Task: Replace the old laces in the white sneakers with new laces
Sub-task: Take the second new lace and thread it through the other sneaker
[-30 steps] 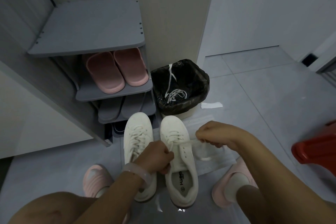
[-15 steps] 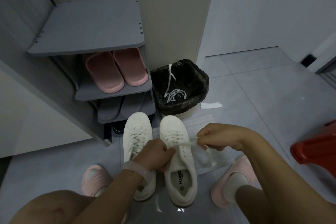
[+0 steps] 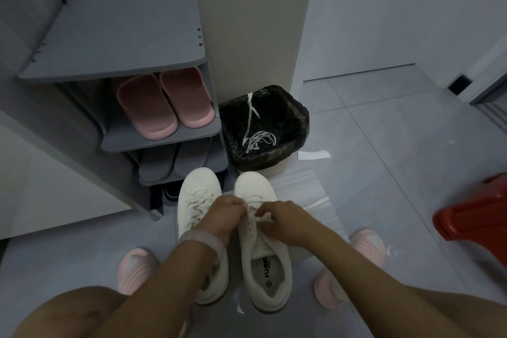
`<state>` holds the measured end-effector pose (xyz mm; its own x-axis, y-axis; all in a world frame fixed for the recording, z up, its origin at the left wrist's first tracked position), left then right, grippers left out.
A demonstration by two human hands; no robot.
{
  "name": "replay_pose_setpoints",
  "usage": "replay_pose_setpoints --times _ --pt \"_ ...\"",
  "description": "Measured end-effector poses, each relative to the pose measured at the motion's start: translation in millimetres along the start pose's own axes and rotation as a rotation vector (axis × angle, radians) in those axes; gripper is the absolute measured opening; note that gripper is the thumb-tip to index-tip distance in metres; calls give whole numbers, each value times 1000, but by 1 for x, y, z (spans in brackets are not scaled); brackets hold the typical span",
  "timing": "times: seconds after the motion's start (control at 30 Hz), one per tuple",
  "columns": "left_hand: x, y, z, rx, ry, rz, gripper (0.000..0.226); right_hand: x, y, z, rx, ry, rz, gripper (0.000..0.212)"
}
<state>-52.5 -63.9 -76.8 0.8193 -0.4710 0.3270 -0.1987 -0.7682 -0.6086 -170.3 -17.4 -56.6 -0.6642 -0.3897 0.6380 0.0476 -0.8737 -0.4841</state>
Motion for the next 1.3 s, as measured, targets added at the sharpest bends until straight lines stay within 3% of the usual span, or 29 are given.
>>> replay_pose_setpoints --times 0.13,0.27,0.4,0.47,0.57,0.87,1.13,1.23,1.3 --pt "-5 -3 -3 145 -212 126 36 -8 3 -1 -30 32 -55 31" --pt "3 3 -7 11 185 106 32 -9 8 -2 -35 64 -78 25" --pt "16 -6 -9 -182 375 -144 19 -5 10 -6 -61 237 -93 16" --pt "10 -13 -8 -165 445 -43 22 -2 9 -8 -71 322 -80 11" --pt "3 -23 -4 -28 423 181 25 1 7 -8 -97 334 -32 33" --pt "3 -16 1 -6 375 204 28 27 -10 -14 -281 377 158 28" --pt "5 -16 -2 -62 441 123 26 51 -19 -14 -182 268 239 33" --pt "7 -9 -4 -197 509 -4 17 49 -17 -12 -146 291 225 32" --pt "4 -7 -5 -273 568 -45 22 46 -15 -12 -133 273 208 31"
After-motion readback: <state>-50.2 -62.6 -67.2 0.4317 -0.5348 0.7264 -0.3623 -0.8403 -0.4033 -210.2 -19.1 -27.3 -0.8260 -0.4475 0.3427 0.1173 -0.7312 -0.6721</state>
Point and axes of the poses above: each hand's wrist, its own y-axis towards the middle knuckle, its own x-axis out of the back of the hand, z = x × y, the point moved 4 cm from there along y, towards the middle knuckle, and after that the axes turned 7 degrees about y, right-handed, at the moved point
